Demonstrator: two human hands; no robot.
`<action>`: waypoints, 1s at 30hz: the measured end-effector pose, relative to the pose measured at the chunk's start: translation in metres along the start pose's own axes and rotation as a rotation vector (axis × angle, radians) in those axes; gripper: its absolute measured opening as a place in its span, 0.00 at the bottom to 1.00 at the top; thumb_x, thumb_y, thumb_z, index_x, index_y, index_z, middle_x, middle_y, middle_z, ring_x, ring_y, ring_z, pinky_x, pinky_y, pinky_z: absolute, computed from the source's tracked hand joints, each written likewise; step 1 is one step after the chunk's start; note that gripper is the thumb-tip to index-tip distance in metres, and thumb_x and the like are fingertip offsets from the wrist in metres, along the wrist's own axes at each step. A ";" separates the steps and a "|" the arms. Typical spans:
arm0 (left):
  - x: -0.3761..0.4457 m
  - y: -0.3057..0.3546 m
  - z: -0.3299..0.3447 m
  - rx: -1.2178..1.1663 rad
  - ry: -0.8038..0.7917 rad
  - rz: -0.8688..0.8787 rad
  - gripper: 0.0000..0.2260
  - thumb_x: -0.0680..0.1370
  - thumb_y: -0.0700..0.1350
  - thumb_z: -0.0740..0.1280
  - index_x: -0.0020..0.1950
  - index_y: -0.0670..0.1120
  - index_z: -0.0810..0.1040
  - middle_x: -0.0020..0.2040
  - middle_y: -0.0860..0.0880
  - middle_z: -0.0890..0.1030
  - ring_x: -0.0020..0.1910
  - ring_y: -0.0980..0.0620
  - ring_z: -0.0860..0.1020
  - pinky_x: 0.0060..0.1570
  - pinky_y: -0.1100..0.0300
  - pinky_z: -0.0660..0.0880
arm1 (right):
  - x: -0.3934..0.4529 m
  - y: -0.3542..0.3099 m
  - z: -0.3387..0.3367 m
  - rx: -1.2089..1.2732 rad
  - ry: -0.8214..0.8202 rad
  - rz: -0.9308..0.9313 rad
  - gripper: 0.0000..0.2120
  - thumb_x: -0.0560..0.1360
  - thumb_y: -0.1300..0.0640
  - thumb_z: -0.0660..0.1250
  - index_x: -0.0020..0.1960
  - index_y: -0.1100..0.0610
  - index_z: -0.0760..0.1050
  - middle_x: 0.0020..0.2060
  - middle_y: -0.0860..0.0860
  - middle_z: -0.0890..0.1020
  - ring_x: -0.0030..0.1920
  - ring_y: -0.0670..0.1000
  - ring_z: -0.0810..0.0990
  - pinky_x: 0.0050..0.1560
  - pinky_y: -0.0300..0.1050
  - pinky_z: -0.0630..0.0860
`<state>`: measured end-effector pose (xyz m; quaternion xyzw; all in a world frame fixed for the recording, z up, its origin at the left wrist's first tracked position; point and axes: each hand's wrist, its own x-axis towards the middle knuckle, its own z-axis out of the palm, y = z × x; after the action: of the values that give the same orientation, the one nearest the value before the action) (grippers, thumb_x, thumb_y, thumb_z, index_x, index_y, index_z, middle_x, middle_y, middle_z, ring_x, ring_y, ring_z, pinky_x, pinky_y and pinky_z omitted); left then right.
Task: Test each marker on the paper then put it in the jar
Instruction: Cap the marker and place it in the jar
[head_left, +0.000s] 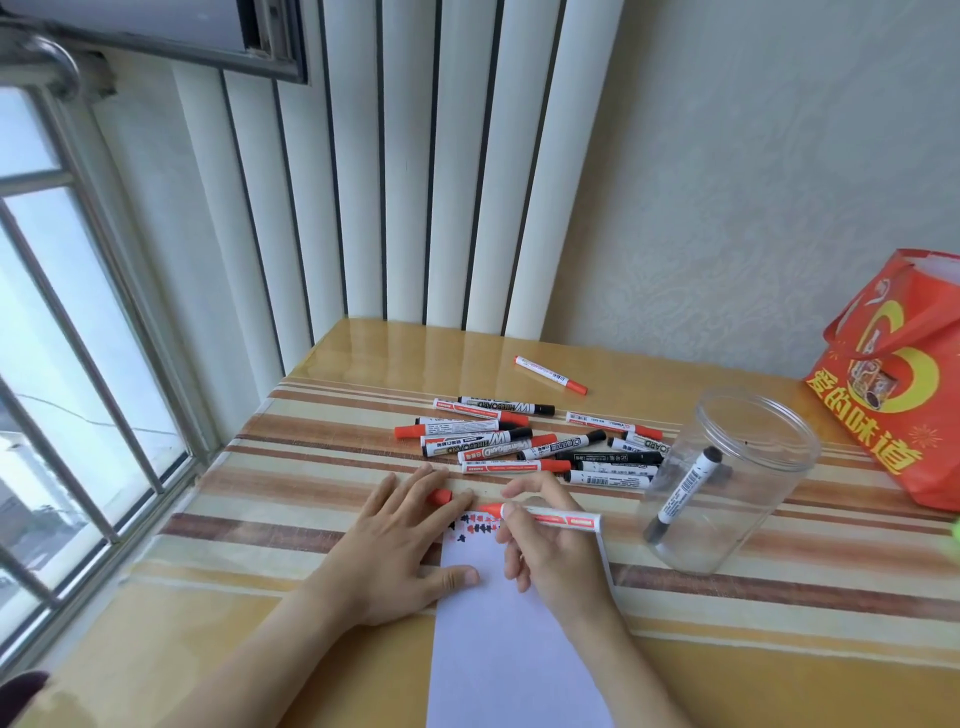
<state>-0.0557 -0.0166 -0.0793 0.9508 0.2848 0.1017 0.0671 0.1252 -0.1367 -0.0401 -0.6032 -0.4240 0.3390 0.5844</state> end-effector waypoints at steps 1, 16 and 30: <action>0.000 0.000 0.000 -0.003 0.000 0.000 0.39 0.76 0.78 0.47 0.83 0.62 0.51 0.82 0.52 0.52 0.82 0.53 0.43 0.78 0.47 0.40 | 0.001 0.002 0.000 -0.018 0.000 0.011 0.07 0.80 0.62 0.67 0.48 0.50 0.78 0.33 0.55 0.80 0.27 0.54 0.76 0.25 0.41 0.69; 0.000 -0.002 0.005 -0.013 0.052 0.021 0.37 0.78 0.76 0.48 0.82 0.60 0.55 0.82 0.50 0.57 0.82 0.50 0.49 0.78 0.45 0.45 | -0.002 0.007 0.003 -0.140 0.003 0.065 0.07 0.79 0.62 0.70 0.43 0.55 0.77 0.30 0.61 0.81 0.27 0.58 0.80 0.28 0.48 0.76; 0.000 -0.002 0.004 0.002 0.025 0.015 0.38 0.77 0.77 0.45 0.83 0.60 0.51 0.83 0.51 0.53 0.82 0.51 0.44 0.78 0.45 0.41 | -0.002 0.005 0.004 -0.184 0.002 0.074 0.13 0.79 0.62 0.69 0.40 0.49 0.76 0.30 0.61 0.82 0.28 0.58 0.81 0.28 0.46 0.75</action>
<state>-0.0555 -0.0149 -0.0830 0.9517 0.2785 0.1137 0.0619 0.1210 -0.1365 -0.0455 -0.6698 -0.4301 0.3195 0.5141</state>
